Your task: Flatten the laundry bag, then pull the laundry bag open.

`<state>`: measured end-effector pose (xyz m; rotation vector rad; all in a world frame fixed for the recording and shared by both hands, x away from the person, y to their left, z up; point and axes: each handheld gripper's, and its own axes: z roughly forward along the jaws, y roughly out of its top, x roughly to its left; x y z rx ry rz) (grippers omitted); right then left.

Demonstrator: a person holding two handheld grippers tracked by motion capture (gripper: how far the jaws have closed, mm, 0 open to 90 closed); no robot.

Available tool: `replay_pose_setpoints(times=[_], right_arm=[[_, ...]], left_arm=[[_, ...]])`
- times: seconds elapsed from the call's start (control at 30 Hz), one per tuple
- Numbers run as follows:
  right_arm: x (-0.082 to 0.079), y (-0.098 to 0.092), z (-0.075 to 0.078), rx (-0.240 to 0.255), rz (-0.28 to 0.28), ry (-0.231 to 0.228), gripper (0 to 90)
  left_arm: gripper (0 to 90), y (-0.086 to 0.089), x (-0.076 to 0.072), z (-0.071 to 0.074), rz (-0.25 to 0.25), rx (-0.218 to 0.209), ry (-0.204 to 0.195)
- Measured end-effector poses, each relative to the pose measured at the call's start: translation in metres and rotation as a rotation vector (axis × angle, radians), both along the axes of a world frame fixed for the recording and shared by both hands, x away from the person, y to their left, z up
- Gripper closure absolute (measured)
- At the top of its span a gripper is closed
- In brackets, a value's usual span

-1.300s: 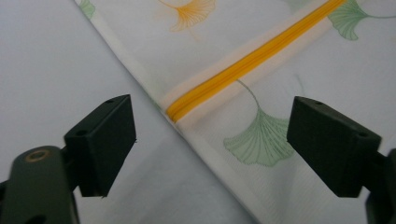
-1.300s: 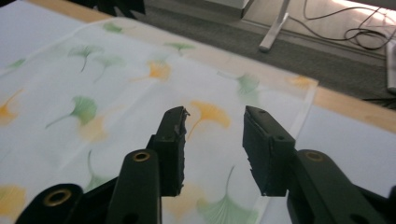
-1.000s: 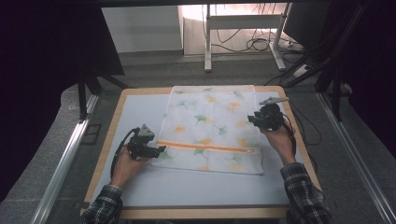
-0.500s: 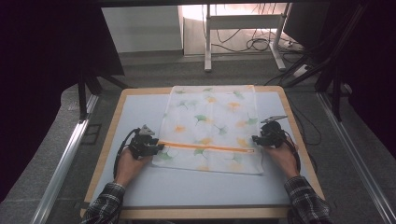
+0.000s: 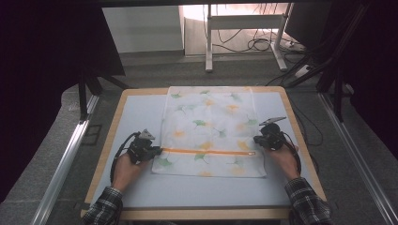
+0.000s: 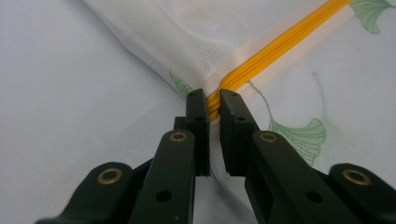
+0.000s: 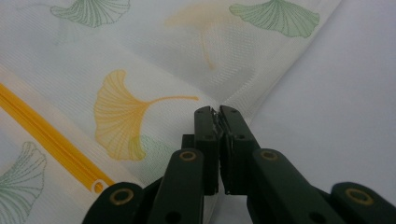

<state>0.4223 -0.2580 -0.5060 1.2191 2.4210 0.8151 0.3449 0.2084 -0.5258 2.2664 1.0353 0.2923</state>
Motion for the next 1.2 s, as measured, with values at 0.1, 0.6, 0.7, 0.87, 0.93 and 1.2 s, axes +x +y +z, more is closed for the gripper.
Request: replay_pose_setpoints(times=[0.1, 0.6, 0.7, 0.87, 0.93, 1.2], right_arm=[[-0.004, 0.002, 0.003, 0.008, 0.011, -0.005, 85.8], [-0.028, 0.004, 0.008, 0.012, 0.071, 0.001, 85.8], [-0.034, 0.006, 0.009, 0.017, 0.085, 0.008, 85.7], [-0.046, 0.006, 0.010, 0.010, 0.103, 0.009, 86.0], [-0.049, 0.005, 0.010, 0.007, 0.108, 0.010, 86.1], [-0.056, 0.004, 0.010, 0.005, 0.119, 0.006, 83.2]], left_arm=[[83.1, 0.001, -0.009, 0.002, -0.018, 0.005, 0.004], [82.4, 0.008, -0.031, 0.003, -0.037, 0.034, 0.021], [82.1, 0.011, -0.036, 0.003, -0.031, 0.042, 0.021], [81.6, 0.014, -0.042, 0.002, -0.047, 0.048, 0.031], [81.6, 0.014, -0.043, 0.002, -0.044, 0.042, 0.034], [70.1, 0.023, -0.045, -0.001, -0.005, 0.002, 0.026]])
